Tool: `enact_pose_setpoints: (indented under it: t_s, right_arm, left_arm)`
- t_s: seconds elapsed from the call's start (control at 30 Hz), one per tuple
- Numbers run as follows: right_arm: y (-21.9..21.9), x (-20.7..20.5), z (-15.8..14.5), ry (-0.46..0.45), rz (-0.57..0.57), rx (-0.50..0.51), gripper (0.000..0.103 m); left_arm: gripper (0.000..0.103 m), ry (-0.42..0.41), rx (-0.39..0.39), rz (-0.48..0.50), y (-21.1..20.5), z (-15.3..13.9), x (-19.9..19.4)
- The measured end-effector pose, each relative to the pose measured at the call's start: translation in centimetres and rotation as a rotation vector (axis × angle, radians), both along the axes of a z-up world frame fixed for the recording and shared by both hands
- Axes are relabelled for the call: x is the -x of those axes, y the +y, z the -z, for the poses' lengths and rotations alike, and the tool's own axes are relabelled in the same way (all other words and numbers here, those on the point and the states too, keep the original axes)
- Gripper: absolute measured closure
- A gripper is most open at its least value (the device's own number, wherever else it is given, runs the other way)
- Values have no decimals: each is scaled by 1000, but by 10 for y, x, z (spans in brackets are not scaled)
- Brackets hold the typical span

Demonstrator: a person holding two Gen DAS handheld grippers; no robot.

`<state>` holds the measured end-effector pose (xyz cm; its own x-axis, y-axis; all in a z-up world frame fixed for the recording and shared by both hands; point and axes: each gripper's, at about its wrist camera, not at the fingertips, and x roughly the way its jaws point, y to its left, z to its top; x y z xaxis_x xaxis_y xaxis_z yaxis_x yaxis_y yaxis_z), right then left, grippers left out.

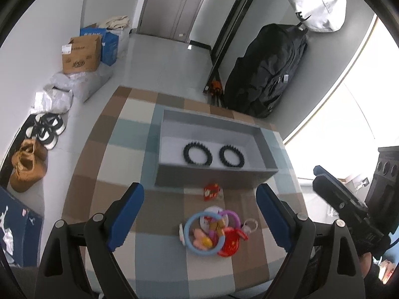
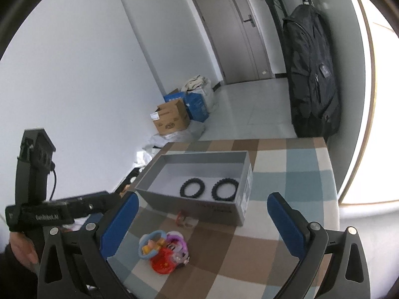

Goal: Organize jewelry
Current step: 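Withdraw both grippers from the box back toward the toy pile, then grasp the blue ring with the left gripper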

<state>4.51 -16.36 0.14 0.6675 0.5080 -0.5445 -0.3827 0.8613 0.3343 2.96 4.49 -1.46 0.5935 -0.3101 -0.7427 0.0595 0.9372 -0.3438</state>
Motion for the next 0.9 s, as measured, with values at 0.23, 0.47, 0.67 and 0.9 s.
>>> enact_pose_setpoints:
  t_s: [0.23,0.47,0.67,0.9]
  right_arm:
    - [-1,5,10,47,4,9,0]
    - [3,12,23,93,-3,41,0]
    - [3,10,32,164,-10,45,0]
    - [0,8,33,174,-1,34,0]
  left_arm:
    - [15,93,25,14,-1,28,7]
    - [15,130,15,60,-10,40,10]
    - [15,159,6,114,-21,50,11]
    - [15,181,2,110,-19,57,9]
